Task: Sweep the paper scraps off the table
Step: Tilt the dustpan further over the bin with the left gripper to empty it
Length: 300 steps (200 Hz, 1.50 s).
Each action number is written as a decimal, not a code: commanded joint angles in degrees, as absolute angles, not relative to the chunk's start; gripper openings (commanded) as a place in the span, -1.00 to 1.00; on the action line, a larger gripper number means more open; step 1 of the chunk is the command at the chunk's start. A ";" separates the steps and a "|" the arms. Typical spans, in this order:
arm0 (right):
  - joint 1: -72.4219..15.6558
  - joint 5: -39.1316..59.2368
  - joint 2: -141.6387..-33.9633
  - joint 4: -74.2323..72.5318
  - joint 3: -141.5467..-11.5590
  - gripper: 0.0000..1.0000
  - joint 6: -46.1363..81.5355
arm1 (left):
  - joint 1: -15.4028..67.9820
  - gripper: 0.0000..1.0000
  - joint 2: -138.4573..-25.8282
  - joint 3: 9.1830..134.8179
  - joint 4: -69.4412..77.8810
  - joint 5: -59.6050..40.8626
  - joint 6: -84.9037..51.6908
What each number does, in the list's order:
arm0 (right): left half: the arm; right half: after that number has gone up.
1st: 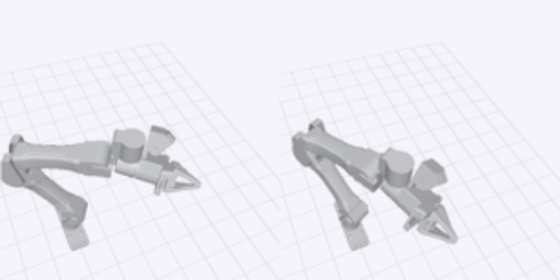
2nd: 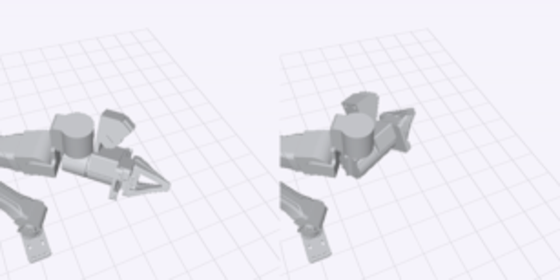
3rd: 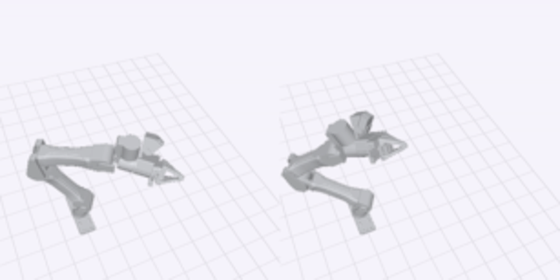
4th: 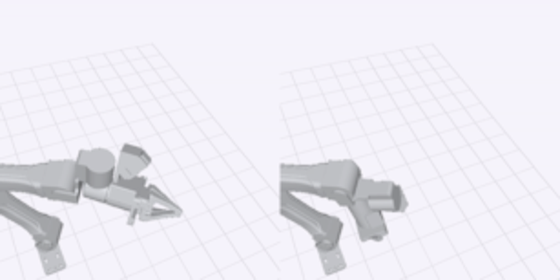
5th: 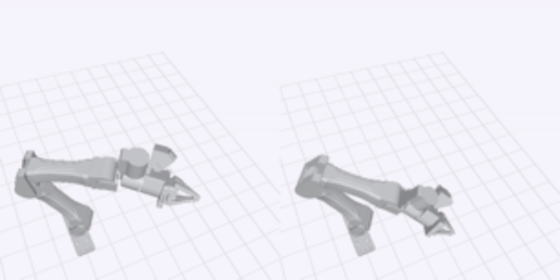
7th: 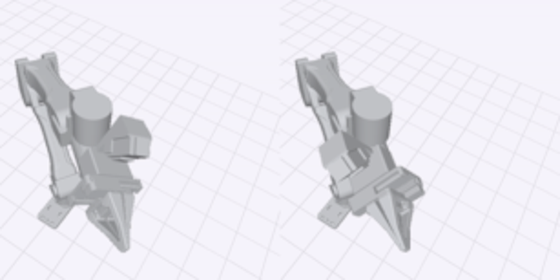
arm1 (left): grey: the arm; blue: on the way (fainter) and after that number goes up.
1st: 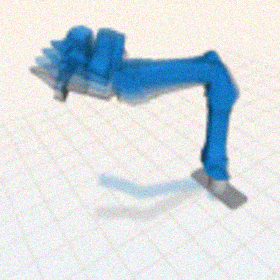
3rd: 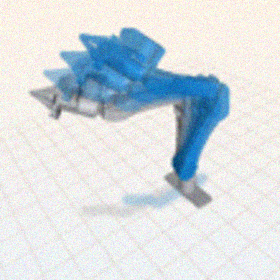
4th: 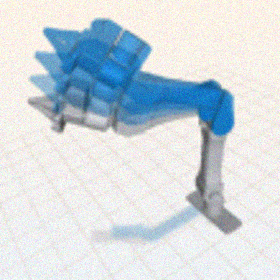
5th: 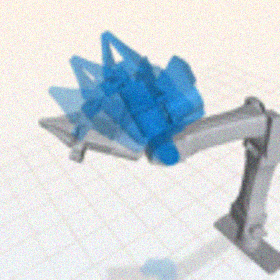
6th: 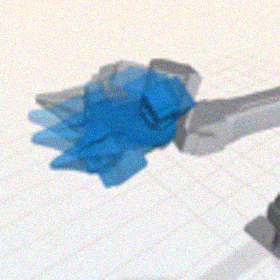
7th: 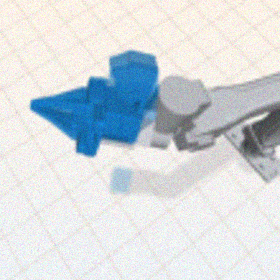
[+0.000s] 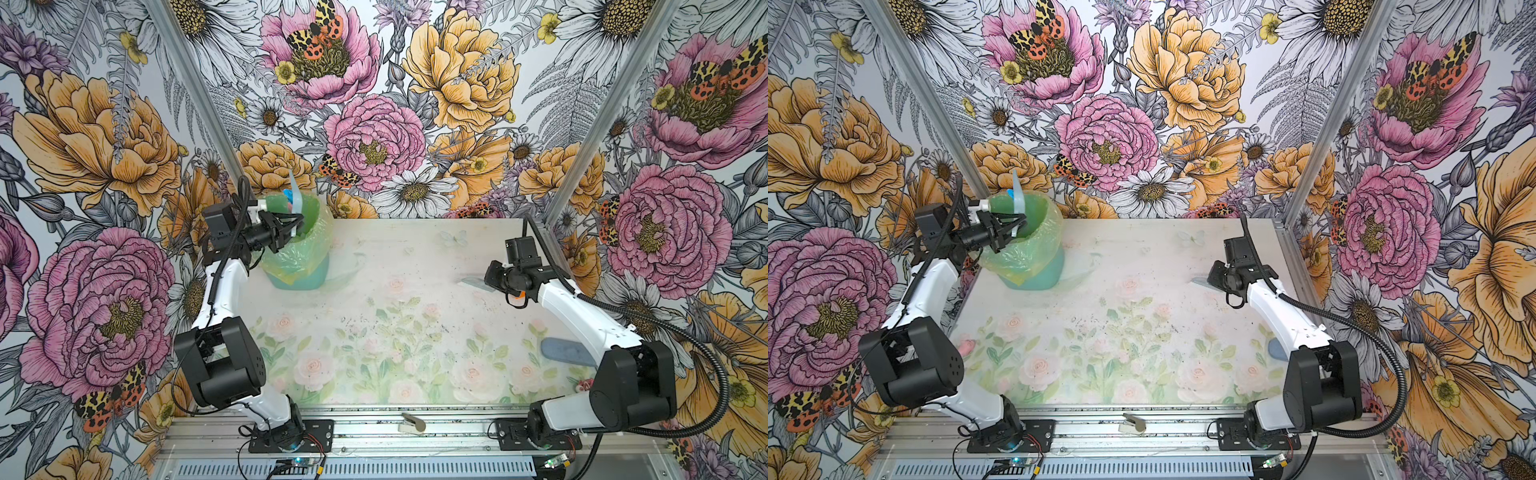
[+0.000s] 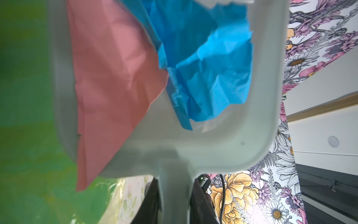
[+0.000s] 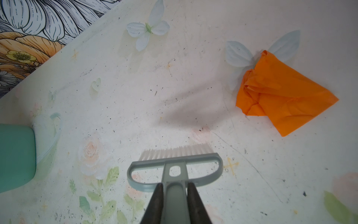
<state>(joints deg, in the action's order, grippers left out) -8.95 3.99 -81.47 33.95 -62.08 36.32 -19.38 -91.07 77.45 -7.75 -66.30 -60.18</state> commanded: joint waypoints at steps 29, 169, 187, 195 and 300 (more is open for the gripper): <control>-8.71 4.36 -81.04 32.87 -62.01 -1.00 35.47 | -19.96 -0.69 -88.26 72.54 17.75 -68.75 -79.51; -8.67 4.22 -81.17 32.87 -61.95 -1.00 35.68 | -20.12 -0.71 -95.41 66.07 70.83 -65.91 -119.89; -8.66 4.23 -81.21 32.87 -61.96 -1.00 35.68 | -20.04 -0.71 -95.00 65.85 69.65 -66.33 -118.60; -8.66 4.15 -81.13 32.87 -61.96 -1.00 35.61 | -20.08 -0.70 -94.48 65.66 67.97 -66.55 -116.97; -8.61 0.76 -79.81 33.82 -62.46 -1.00 34.12 | -18.82 -0.69 -84.99 75.75 -14.09 -60.69 -52.46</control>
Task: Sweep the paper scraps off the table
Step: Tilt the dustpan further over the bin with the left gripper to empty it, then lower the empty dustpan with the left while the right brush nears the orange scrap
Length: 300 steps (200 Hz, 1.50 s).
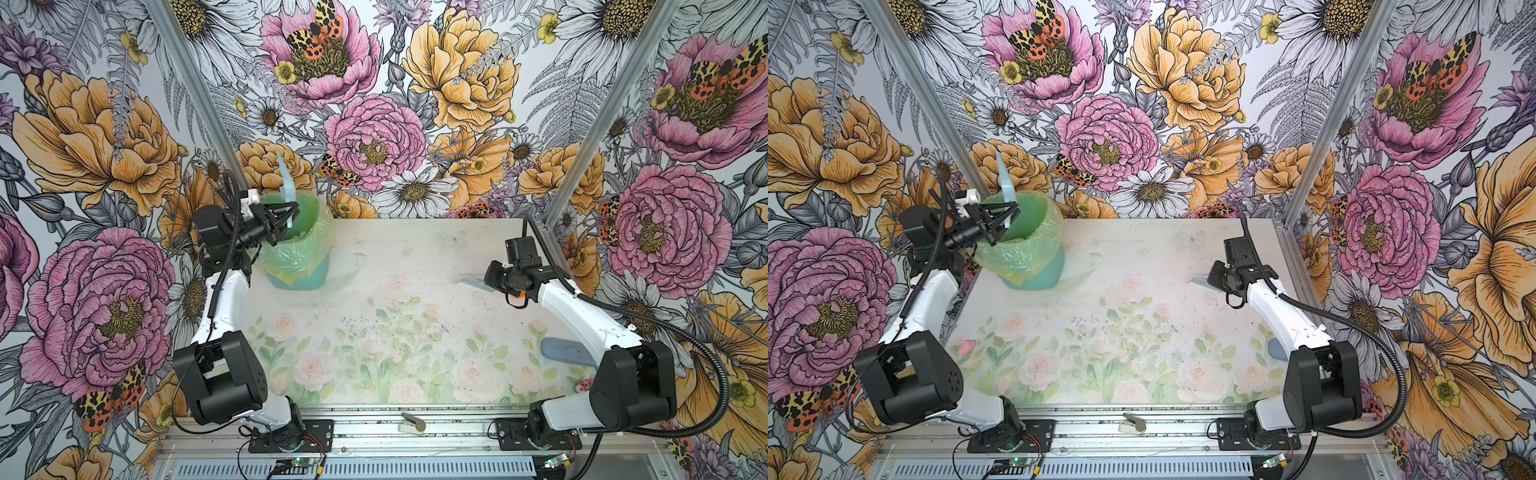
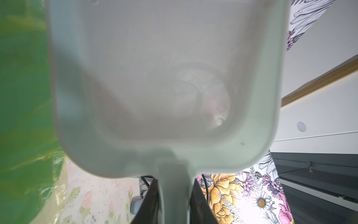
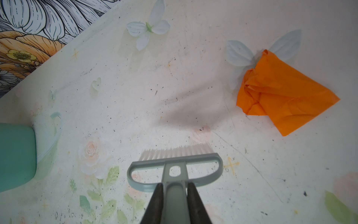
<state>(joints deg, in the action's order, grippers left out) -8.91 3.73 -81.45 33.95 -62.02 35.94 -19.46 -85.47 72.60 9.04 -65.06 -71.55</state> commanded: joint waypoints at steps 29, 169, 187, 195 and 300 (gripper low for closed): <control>-8.01 -2.84 -80.08 35.43 -64.35 -1.00 31.66 | -17.16 -0.69 -84.83 78.95 -28.38 -53.75 -39.67; 3.41 -13.30 -84.18 39.30 -72.92 -1.00 29.58 | 7.00 -0.66 -84.90 88.85 -48.44 -12.67 -18.71; 4.82 -14.70 -85.16 39.51 -72.71 -1.00 29.51 | 11.85 -0.66 -84.99 88.79 -49.17 -8.89 -16.50; 5.34 -14.85 -85.76 39.47 -72.69 -1.00 29.37 | 13.89 -0.66 -84.99 88.51 -49.18 -8.11 -15.30; 6.43 -13.06 -93.39 39.24 -71.80 -1.00 28.84 | 30.82 -0.67 -89.31 81.51 -52.63 -4.96 -12.46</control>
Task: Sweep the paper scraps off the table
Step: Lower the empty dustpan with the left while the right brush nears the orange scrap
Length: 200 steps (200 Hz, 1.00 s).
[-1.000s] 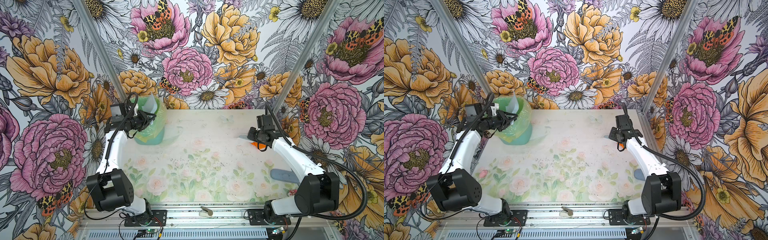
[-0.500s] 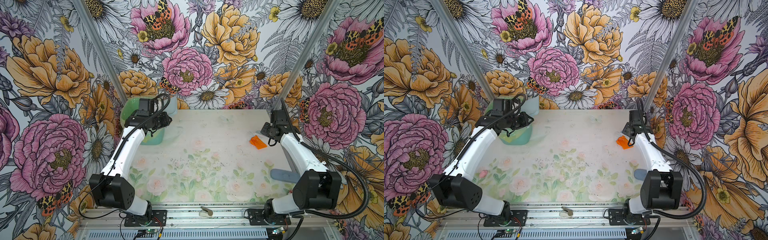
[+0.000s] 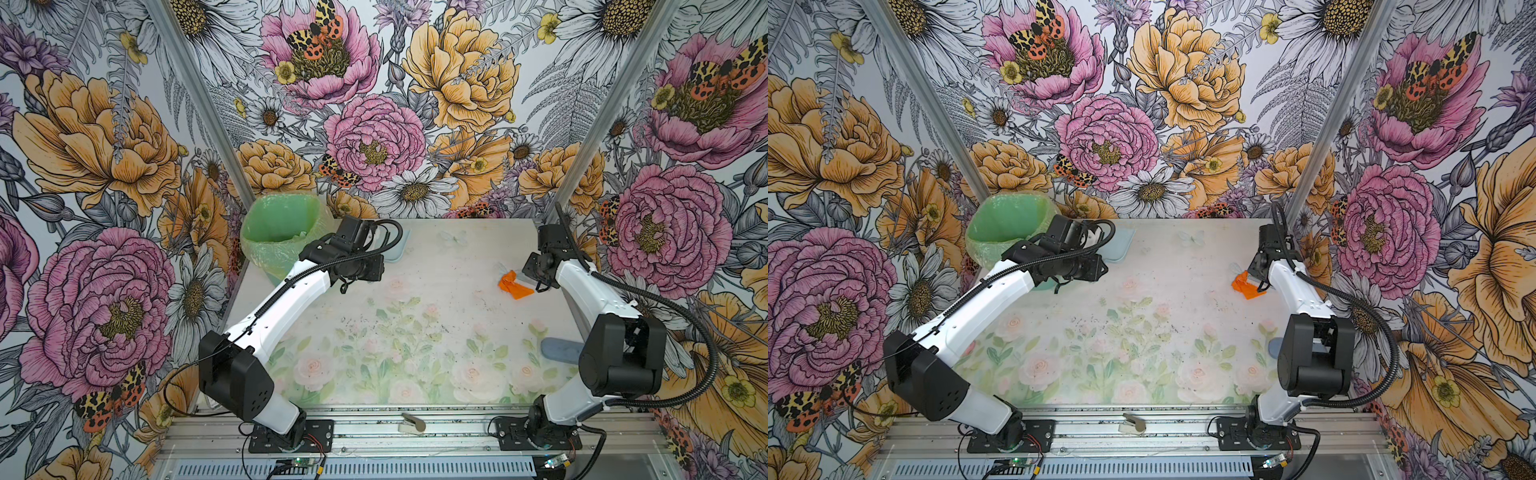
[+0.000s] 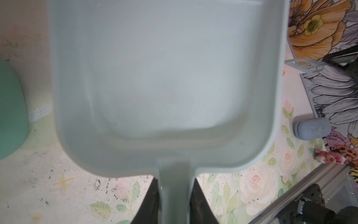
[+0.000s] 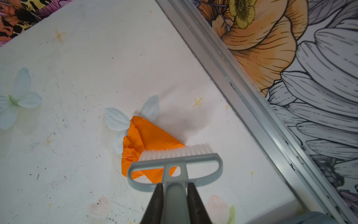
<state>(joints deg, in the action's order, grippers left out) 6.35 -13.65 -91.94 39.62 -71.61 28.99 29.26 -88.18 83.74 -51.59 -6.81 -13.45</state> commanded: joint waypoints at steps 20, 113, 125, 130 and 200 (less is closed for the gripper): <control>6.12 -12.55 -94.08 39.12 -71.25 -1.00 29.00 | 32.28 -0.67 -90.07 79.65 -52.56 -4.89 -12.33; -1.61 -8.46 -94.82 36.74 -67.94 -1.00 31.85 | 36.85 -0.69 -99.42 77.41 -52.37 -5.63 -11.60; -3.86 -7.85 -95.17 36.74 -68.19 -1.00 32.89 | 37.58 -0.68 -100.53 77.52 -52.19 -5.14 -11.61; -4.76 -7.46 -95.24 36.68 -68.25 -1.00 33.31 | 37.85 -0.68 -100.91 77.45 -52.05 -4.88 -11.63; -12.60 -0.05 -90.32 36.00 -66.90 -1.00 36.21 | 38.89 -0.69 -103.00 73.01 -48.70 -5.22 -14.41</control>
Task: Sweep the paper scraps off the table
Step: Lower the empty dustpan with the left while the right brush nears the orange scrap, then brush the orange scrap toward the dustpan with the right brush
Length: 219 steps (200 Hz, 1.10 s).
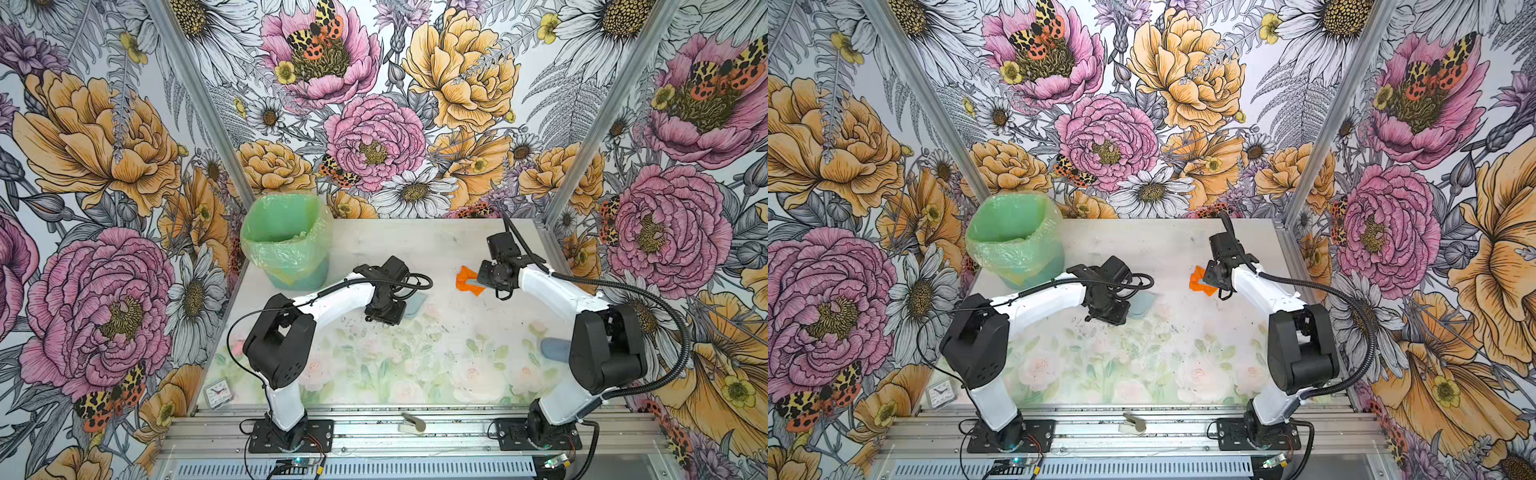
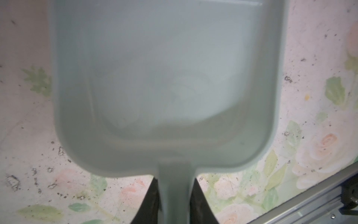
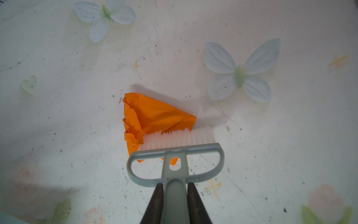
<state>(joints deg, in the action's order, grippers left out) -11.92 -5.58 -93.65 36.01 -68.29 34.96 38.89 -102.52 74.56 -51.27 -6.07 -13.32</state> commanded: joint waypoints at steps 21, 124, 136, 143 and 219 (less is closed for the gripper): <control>-12.64 2.71 -87.56 36.03 -67.34 -1.00 33.79 | 39.19 -0.69 -103.74 72.44 -47.84 -4.86 -15.26; -6.95 -17.54 -88.27 37.02 -73.19 -1.00 29.10 | 41.25 -0.70 -105.81 71.52 -45.45 -5.84 -17.48; -6.76 -19.15 -89.72 37.13 -72.54 -1.00 28.45 | 41.64 -0.69 -105.54 71.37 -44.80 -6.19 -17.77; -6.59 -19.42 -90.41 37.09 -72.11 -1.00 28.61 | 41.81 -0.69 -105.50 71.37 -44.71 -6.08 -17.92; -9.99 -15.76 -93.64 37.00 -69.03 -1.00 30.91 | 42.41 -0.70 -105.46 70.14 -42.75 -6.25 -18.67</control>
<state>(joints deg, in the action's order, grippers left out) -7.77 -16.10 -93.03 37.04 -69.87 29.98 41.85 -106.30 71.22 -44.88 -5.93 -17.65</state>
